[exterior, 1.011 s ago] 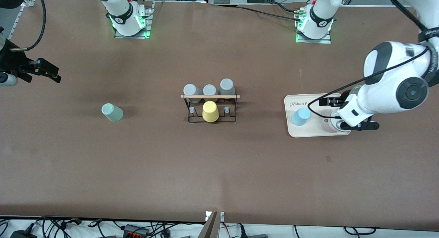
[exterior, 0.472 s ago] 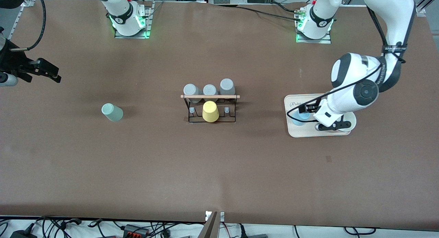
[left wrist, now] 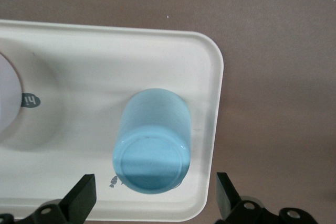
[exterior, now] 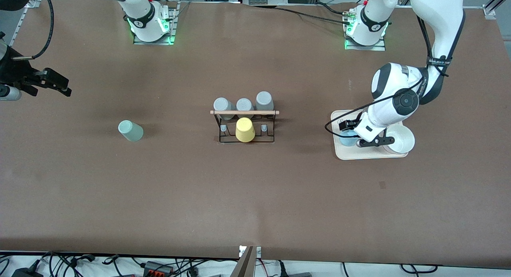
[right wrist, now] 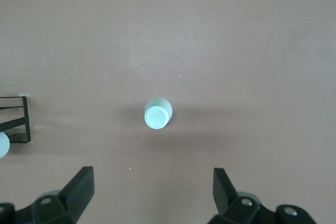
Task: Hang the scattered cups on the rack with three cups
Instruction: 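Reach the left gripper down to the light blue cup and grasp it, then lift the light blue cup with the left gripper toward the rack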
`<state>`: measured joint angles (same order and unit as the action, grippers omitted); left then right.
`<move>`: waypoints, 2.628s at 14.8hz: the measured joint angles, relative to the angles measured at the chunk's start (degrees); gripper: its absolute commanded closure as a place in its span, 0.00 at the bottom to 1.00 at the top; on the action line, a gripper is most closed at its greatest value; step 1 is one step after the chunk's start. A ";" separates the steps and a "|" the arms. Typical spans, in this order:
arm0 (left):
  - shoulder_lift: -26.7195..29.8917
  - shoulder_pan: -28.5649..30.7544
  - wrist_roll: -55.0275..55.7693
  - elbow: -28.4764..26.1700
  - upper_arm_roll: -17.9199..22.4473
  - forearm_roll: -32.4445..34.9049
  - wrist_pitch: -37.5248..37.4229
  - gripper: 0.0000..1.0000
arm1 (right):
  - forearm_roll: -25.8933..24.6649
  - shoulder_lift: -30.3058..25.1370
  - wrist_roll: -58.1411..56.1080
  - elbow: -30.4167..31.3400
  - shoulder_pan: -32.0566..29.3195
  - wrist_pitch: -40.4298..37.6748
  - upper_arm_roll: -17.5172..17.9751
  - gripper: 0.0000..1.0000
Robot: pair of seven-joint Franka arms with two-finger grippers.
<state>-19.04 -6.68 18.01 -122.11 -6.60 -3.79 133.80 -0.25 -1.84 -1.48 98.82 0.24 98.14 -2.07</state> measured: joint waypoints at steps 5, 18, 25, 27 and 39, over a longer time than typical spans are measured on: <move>-2.58 -0.33 0.00 -0.72 -0.12 0.00 4.90 0.01 | 0.00 0.03 0.00 0.00 0.00 0.00 0.00 0.00; -2.87 -0.06 -0.13 -0.05 0.25 0.31 5.73 0.51 | 0.00 0.81 0.00 -0.27 -0.03 0.09 0.00 0.00; -0.60 0.30 2.27 13.25 0.46 0.33 -10.46 0.49 | 0.00 1.89 0.00 -0.38 -0.25 1.06 -0.04 0.00; -0.14 -0.08 6.25 17.78 -0.58 0.31 -15.00 0.49 | 0.00 2.09 0.00 -0.52 -0.26 1.10 -0.04 0.00; -7.47 -12.45 37.77 36.41 -9.16 0.26 -19.37 0.49 | 0.00 2.38 0.00 -0.68 -0.40 1.20 -0.20 0.00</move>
<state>-26.51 -19.14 55.79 -85.70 -15.76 -3.52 114.43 -0.25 0.54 -1.48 98.14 -0.16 99.34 -2.27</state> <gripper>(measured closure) 0.330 0.000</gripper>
